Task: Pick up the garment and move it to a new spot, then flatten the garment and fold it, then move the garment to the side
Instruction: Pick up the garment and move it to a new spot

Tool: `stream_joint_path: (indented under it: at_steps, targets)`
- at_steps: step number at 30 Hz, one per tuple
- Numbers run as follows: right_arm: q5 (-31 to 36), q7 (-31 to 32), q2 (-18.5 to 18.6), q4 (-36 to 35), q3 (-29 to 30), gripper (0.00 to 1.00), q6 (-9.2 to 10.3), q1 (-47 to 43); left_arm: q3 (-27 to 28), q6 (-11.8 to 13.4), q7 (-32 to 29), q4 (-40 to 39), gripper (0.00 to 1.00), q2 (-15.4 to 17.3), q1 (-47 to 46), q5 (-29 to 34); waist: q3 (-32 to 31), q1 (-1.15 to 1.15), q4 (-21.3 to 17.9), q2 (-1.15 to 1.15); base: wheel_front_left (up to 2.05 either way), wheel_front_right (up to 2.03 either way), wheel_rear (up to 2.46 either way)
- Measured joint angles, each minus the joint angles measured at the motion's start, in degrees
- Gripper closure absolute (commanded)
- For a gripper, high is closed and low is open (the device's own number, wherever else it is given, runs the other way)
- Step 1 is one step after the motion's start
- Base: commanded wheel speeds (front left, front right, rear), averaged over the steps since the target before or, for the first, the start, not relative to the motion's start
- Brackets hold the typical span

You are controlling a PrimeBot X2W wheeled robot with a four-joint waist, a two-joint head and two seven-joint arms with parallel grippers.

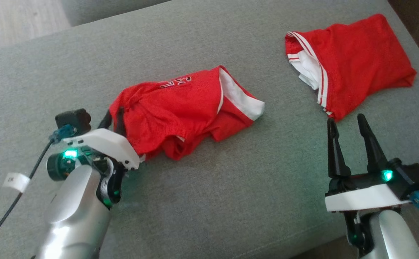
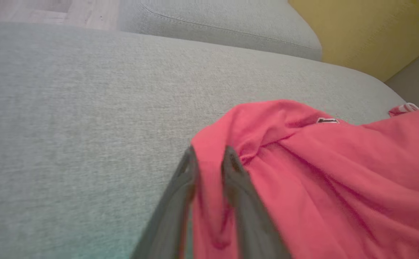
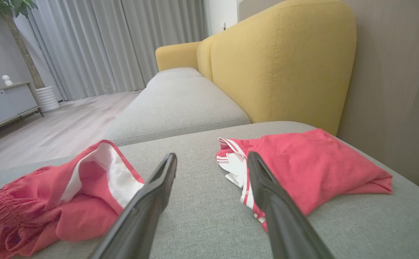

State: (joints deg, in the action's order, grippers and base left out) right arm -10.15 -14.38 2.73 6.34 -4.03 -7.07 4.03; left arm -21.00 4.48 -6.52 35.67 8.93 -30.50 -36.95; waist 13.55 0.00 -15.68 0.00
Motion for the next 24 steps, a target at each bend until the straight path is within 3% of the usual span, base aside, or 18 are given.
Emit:
stream_joint_path:
  at_steps: [6, 11, 24]
  targets:
    - [0.94, 0.0, -0.01, 0.19, 1.07, 0.0, 0.0, -0.09, -0.58, -1.68, 8.79, 0.89, 0.0, 0.21, -0.08, 2.24, -1.62, 0.0, 1.7, 0.0, 0.0, 0.0, 0.0]
    - [2.74, 0.0, -0.02, -0.8, 3.72, 0.0, 0.0, -1.97, -0.54, -1.86, 16.26, -5.81, 0.0, 0.51, 3.78, 3.23, -4.01, -0.01, 3.93, 0.0, 0.0, 0.0, 0.0]
    - [8.25, 0.0, -0.14, -0.96, 10.01, 0.0, 0.0, -7.39, 1.14, 4.68, 20.81, -22.98, 0.0, 1.74, 28.99, 11.27, -9.8, -0.02, 12.0, 0.0, 0.0, 0.0, 0.0]
